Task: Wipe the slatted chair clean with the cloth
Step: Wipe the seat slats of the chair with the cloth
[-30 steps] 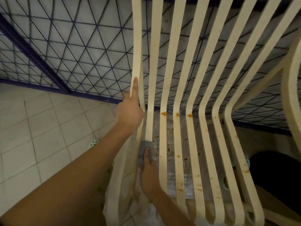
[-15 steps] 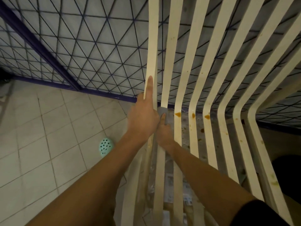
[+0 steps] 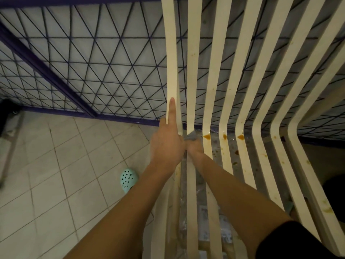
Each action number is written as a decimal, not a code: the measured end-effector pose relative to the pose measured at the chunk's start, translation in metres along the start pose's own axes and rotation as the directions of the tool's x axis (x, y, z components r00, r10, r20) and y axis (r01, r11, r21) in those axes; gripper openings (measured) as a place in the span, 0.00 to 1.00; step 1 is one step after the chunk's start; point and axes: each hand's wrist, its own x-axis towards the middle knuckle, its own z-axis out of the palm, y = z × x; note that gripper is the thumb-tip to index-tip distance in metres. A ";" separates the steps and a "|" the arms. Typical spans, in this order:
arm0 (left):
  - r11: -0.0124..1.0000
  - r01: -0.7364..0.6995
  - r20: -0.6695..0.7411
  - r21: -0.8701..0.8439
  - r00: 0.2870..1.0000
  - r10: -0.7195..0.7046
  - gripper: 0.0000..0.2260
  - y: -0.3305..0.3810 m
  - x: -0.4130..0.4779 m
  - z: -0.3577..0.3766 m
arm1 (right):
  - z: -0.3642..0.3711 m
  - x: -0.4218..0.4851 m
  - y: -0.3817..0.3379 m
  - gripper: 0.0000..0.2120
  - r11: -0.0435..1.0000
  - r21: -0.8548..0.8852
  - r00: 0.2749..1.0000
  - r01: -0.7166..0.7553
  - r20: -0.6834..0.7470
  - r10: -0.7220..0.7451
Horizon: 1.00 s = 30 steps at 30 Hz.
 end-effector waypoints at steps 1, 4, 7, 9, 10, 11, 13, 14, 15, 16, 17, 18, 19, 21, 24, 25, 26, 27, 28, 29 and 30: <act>1.000 0.003 0.005 0.002 1.000 -0.003 0.42 0.000 -0.001 0.000 | -0.004 0.003 -0.008 0.11 0.996 0.070 0.998 -0.059 0.014 0.058; 1.000 -0.003 0.002 0.008 1.000 0.002 0.41 0.002 0.000 -0.002 | -0.009 0.011 -0.016 0.17 0.987 0.114 0.992 -0.114 0.058 0.108; 0.999 -0.012 -0.005 0.045 1.000 0.012 0.41 0.002 0.000 0.000 | -0.004 0.015 -0.007 0.12 0.996 0.074 0.999 0.041 -0.007 -0.041; 0.999 -0.011 0.002 0.047 1.000 0.011 0.41 0.002 0.002 0.000 | 0.000 0.019 -0.001 0.17 0.986 0.086 0.989 0.146 0.023 -0.148; 0.999 -0.012 0.002 0.040 1.000 0.012 0.41 0.003 0.003 -0.001 | 0.003 0.022 0.001 0.18 0.975 0.108 0.980 0.194 0.013 -0.197; 0.999 -0.013 0.000 0.031 1.000 0.013 0.41 0.003 0.003 -0.001 | 0.004 0.023 0.001 0.18 0.978 0.070 0.980 0.199 -0.019 -0.198; 1.000 -0.014 -0.010 0.017 1.000 0.014 0.40 0.003 0.003 -0.002 | 0.001 0.030 0.004 0.13 0.983 -0.094 0.984 0.157 -0.067 -0.164; 1.000 -0.010 -0.008 0.005 1.000 0.010 0.40 0.004 0.004 -0.002 | 0.000 0.030 0.005 0.12 0.980 -0.146 0.984 0.132 -0.099 -0.148; 1.000 -0.008 0.002 -0.007 1.000 0.008 0.40 0.004 0.003 -0.002 | -0.001 0.025 0.007 0.12 0.975 -0.174 0.982 0.141 -0.102 -0.160; 1.000 -0.007 0.004 -0.011 1.000 0.007 0.40 0.004 0.003 -0.002 | -0.001 0.023 0.009 0.13 0.958 -0.228 0.973 0.176 -0.105 -0.204; 1.000 -0.007 0.001 -0.003 1.000 0.007 0.41 0.003 0.003 -0.001 | -0.001 0.021 0.009 0.13 0.944 -0.264 0.966 0.197 -0.109 -0.233; 1.000 -0.007 0.002 0.010 1.000 0.007 0.42 0.003 0.003 -0.001 | 0.000 0.014 0.011 0.14 0.928 -0.292 0.954 0.231 -0.121 -0.276; 1.000 -0.007 0.008 0.022 1.000 0.007 0.43 0.002 0.004 -0.001 | 0.001 0.006 0.015 0.13 0.911 -0.316 0.943 0.265 -0.111 -0.313; 0.999 0.000 0.015 0.034 1.000 -0.001 0.45 0.000 0.003 0.001 | 0.000 -0.009 0.029 0.13 0.893 -0.303 0.927 0.333 -0.067 -0.368; 1.000 0.007 0.016 0.030 1.000 -0.008 0.44 0.000 0.005 0.001 | -0.002 -0.027 0.056 0.13 0.880 -0.249 0.904 0.405 -0.038 -0.427; 1.000 0.008 0.013 0.011 1.000 -0.008 0.44 0.000 0.006 0.001 | -0.001 -0.032 0.063 0.13 0.896 -0.211 0.915 0.391 -0.016 -0.403; 1.000 0.009 0.015 -0.015 1.000 -0.009 0.44 0.000 0.005 0.001 | -0.003 -0.039 0.073 0.14 0.901 -0.191 0.919 0.388 0.010 -0.394; 0.999 0.007 0.015 -0.032 1.000 -0.007 0.44 0.001 0.005 0.000 | -0.005 -0.046 0.080 0.15 0.918 -0.148 0.929 0.369 0.023 -0.370; 0.999 0.004 0.014 -0.038 1.000 -0.004 0.43 0.001 0.004 0.000 | -0.007 -0.054 0.087 0.16 0.923 -0.128 0.930 0.362 -0.018 -0.367; 0.999 0.001 0.013 -0.036 1.000 -0.001 0.43 0.001 0.004 0.000 | -0.008 -0.066 0.090 0.15 0.927 -0.118 0.929 0.357 -0.061 -0.365; 0.999 0.003 0.015 -0.036 1.000 -0.002 0.44 0.001 0.004 -0.001 | -0.011 -0.077 0.095 0.14 0.927 -0.088 0.928 0.366 -0.037 -0.370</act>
